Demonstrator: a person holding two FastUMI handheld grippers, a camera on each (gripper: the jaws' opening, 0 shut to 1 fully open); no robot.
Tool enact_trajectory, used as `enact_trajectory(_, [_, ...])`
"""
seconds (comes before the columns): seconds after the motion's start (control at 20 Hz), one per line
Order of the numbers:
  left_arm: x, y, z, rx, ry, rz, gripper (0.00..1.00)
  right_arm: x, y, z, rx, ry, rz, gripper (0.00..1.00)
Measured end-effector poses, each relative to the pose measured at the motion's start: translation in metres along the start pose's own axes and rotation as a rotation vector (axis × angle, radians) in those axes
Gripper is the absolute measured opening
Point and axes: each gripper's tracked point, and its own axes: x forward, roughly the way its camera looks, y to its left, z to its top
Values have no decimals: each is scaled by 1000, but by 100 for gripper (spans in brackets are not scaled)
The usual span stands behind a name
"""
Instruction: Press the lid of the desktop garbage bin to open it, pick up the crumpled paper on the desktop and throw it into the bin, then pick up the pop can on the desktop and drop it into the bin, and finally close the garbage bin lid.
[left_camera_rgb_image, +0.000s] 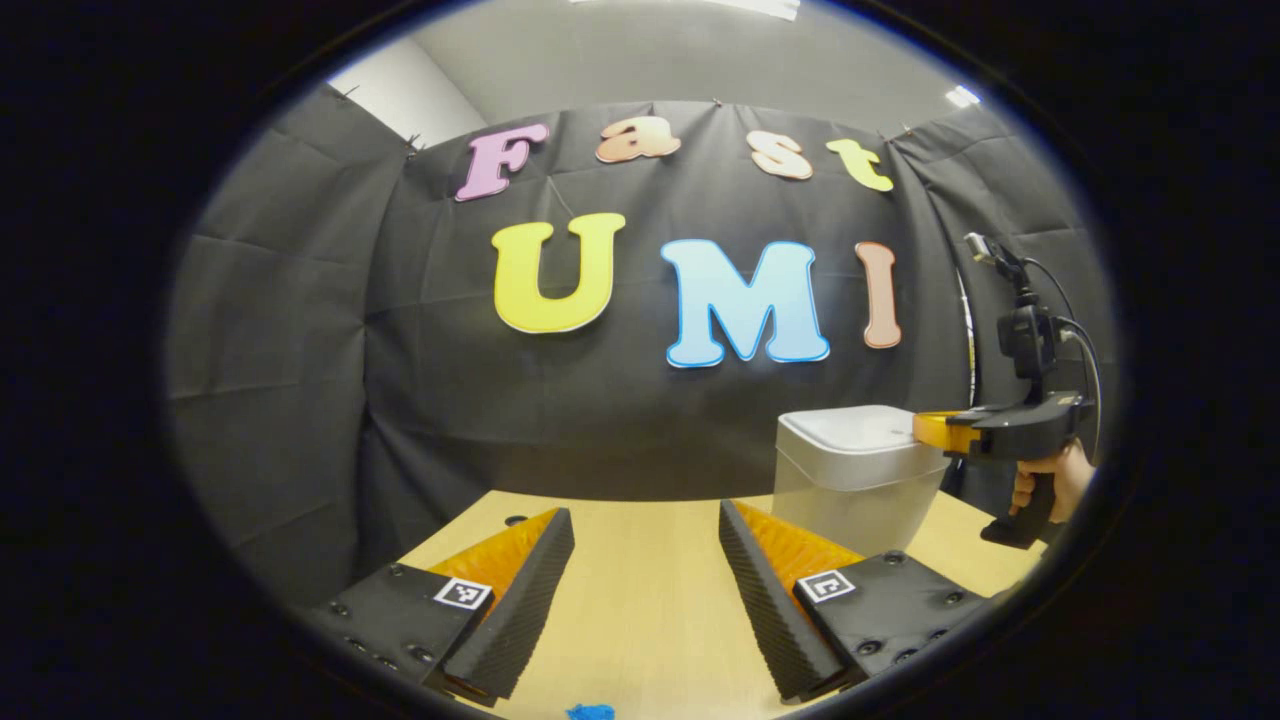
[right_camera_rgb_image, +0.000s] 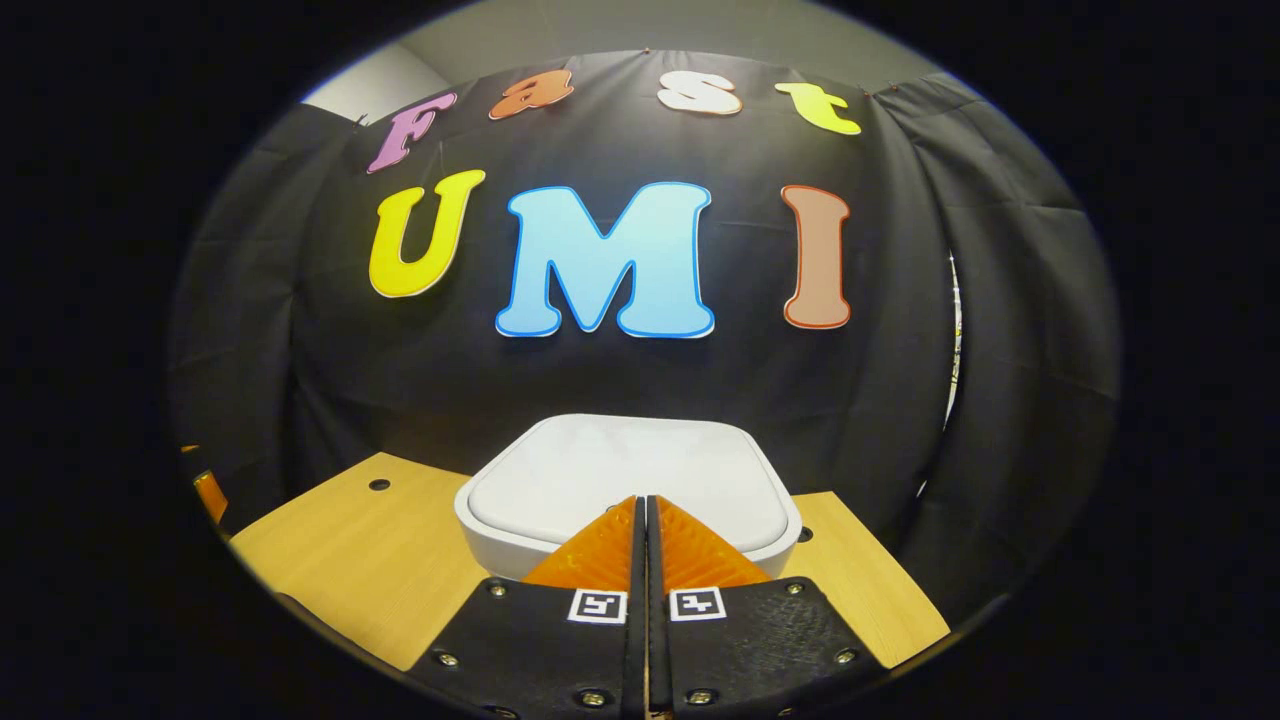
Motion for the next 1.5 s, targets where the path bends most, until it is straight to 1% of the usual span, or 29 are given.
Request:
enact_trajectory(0.05, [0,1,-1,-5,-1,3,95,0,0,0,5,-1,2,1])
enact_trajectory(0.1, [-1,3,-2,-9,3,7,92,0,1,1,1,-1,3,2])
enact_trajectory(0.15, [-2,6,-3,-12,6,11,95,0,0,1,-2,-4,-1,2])
enact_trajectory(0.2, [-3,7,-4,-13,7,13,95,0,1,3,-11,-7,-6,2])
enact_trajectory(0.25, [-5,8,-4,-11,9,13,92,0,0,3,-19,-7,-11,2])
enact_trajectory(0.3, [-7,10,-3,-7,11,13,95,-1,-1,7,-19,-8,-11,2])
enact_trajectory(0.35, [-10,12,-3,-2,8,18,95,-1,-2,13,-5,-17,-12,1])
enact_trajectory(0.4, [-11,15,-2,-1,6,23,92,-2,-4,18,11,-12,-10,1])
enact_trajectory(0.45, [-14,18,-1,-3,4,29,95,-4,-5,24,30,-26,-11,1])
enact_trajectory(0.6, [-17,24,-3,-6,13,45,95,-11,-10,50,53,-91,-30,1])
enact_trajectory(0.75, [-19,28,-3,-9,9,51,95,-17,-15,60,49,-119,-53,1])
enact_trajectory(1.1, [-16,29,-6,-3,14,50,95,-41,-15,58,-11,-134,-74,1])
enact_trajectory(1.25, [-15,32,-10,2,17,55,95,-51,-11,56,-26,-139,-69,1])
enact_trajectory(1.3, [-15,34,-13,1,19,54,95,-54,-10,54,-29,-136,-65,1])
enact_trajectory(1.35, [-15,37,-16,0,21,56,92,-59,-8,52,-31,-134,-63,1])
enact_trajectory(1.4, [-14,41,-21,-2,28,60,95,-64,-8,52,-32,-133,-62,1])
enact_trajectory(1.5, [-14,52,-39,1,67,79,95,-71,-6,50,-30,-138,-52,1])
